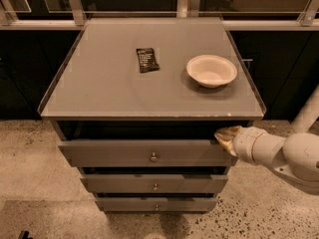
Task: Open top drawer
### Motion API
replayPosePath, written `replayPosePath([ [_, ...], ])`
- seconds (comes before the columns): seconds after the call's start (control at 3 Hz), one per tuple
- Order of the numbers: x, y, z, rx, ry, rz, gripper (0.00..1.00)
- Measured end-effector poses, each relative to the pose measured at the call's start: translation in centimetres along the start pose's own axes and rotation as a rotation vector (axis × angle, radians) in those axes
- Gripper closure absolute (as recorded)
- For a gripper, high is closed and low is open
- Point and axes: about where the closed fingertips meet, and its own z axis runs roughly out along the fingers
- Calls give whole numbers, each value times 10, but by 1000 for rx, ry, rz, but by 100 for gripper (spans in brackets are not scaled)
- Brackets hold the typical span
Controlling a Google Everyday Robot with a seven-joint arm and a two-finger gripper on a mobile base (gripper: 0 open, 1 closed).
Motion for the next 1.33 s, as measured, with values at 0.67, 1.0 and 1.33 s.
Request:
replayPosePath([
  [0.67, 5, -2, 38, 62, -40, 33, 100],
  [1.0, 3, -4, 37, 63, -40, 34, 100],
  [1.33, 1, -6, 41, 65, -39, 39, 100],
])
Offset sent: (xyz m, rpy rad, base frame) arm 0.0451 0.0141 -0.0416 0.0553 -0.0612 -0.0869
